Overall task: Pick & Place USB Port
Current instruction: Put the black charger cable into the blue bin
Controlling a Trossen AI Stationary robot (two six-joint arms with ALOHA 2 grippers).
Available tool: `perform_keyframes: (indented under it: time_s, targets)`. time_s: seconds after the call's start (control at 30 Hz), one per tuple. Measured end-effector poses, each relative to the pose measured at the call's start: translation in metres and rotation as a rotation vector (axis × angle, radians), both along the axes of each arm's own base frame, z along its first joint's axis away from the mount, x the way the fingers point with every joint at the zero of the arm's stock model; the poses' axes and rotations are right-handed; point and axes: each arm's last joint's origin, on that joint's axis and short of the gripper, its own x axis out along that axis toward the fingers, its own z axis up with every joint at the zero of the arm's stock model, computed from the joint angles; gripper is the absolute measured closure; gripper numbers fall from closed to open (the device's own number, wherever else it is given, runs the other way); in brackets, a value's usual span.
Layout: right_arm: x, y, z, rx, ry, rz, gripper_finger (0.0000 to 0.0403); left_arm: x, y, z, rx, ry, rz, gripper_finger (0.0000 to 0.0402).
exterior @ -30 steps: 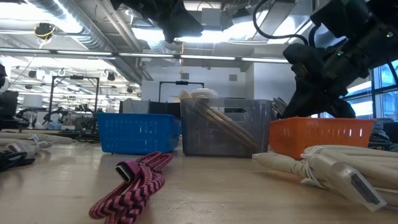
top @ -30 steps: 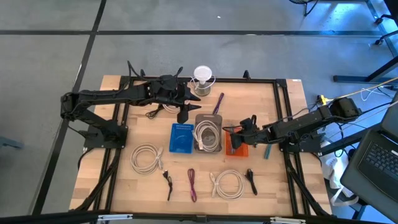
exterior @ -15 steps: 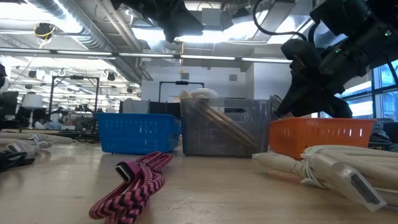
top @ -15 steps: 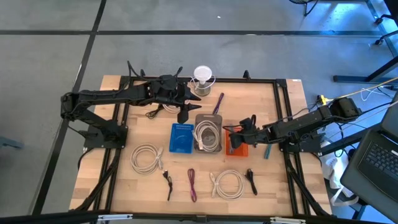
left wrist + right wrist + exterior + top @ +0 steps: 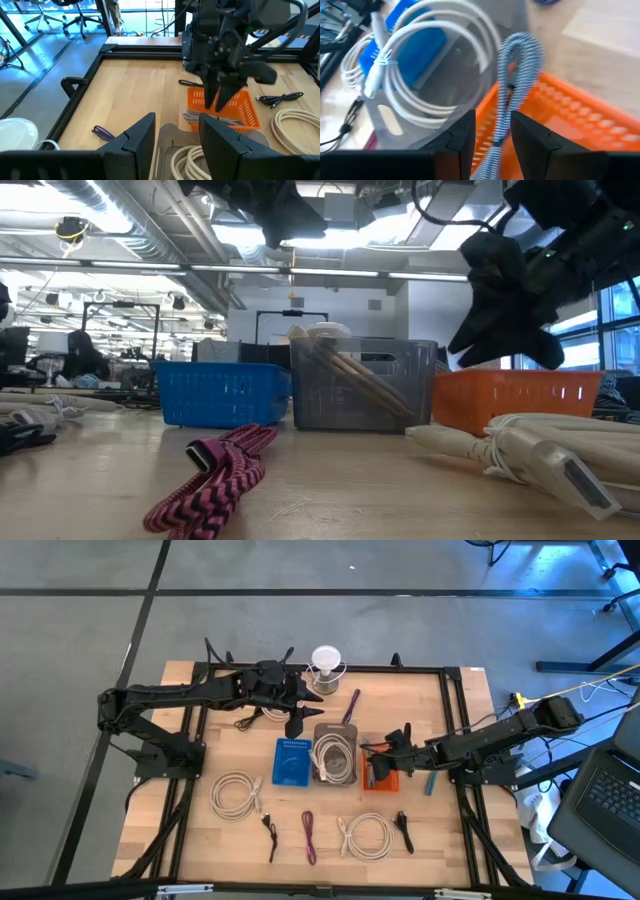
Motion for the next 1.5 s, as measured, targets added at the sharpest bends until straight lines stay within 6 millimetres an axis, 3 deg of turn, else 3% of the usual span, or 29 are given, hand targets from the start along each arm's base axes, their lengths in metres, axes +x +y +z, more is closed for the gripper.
perform_keyframes:
  time_s: [0.33,0.5,0.7,1.5]
  targets:
    - [-0.063,-0.015,0.014,0.076,0.214,-0.235,0.0286,-0.002,0.0,-0.004,-0.013,0.039,0.001,0.0258]
    - [-0.079,-0.015,0.012,0.12,0.294,-0.317,0.0303,-0.002,0.0,-0.004,-0.018,0.042,0.003,0.0258]
    - [-0.082,-0.013,0.003,0.188,0.428,-0.336,0.0316,-0.002,0.0,-0.004,-0.018,0.042,0.003,0.0258]
    - [-0.061,-0.005,-0.029,0.142,0.611,-0.35,0.0317,-0.003,-0.001,-0.006,-0.023,0.063,0.003,0.0258]
